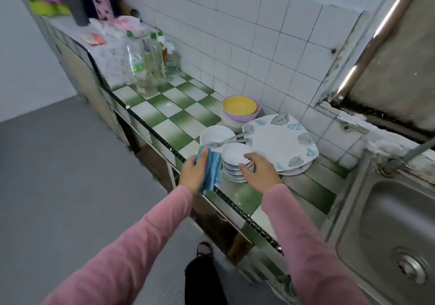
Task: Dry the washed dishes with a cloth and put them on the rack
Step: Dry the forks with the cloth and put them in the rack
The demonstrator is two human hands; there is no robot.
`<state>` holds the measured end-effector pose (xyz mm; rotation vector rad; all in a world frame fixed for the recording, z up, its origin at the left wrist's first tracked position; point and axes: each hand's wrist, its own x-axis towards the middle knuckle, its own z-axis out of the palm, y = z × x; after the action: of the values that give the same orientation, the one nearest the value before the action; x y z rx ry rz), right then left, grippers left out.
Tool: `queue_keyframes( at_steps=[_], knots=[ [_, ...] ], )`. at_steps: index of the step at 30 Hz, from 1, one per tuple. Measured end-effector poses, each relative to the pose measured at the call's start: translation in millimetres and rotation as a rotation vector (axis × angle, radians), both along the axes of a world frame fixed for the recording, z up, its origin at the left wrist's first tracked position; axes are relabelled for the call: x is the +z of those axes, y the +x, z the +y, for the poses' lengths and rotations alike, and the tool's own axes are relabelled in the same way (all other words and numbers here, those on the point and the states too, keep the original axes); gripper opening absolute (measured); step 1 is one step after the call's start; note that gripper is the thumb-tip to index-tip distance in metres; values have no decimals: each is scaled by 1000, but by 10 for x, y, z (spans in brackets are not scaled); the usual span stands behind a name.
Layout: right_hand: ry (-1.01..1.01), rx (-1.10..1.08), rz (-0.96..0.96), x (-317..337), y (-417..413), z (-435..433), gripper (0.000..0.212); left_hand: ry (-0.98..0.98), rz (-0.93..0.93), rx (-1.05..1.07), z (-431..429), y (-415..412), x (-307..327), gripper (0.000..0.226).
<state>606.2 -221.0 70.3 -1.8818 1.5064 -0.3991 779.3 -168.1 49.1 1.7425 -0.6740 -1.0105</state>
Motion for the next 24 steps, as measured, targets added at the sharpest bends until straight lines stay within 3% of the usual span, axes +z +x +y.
queue_keyframes(
  at_steps=[6, 13, 19, 24],
  knots=[
    [36, -39, 23, -151, 179, -905, 42, 29, 94, -48, -799, 337, 94, 42],
    [190, -60, 42, -412, 297, -1789, 51, 90, -23, -142, -1731, 607, 50, 39],
    [200, 84, 278, -712, 502, -2254, 53, 157, -44, -188, -2147, 662, -138, 36],
    [96, 182, 494, -817, 599, -2422, 52, 201, -66, -263, -2312, 788, -309, 32]
  ],
)
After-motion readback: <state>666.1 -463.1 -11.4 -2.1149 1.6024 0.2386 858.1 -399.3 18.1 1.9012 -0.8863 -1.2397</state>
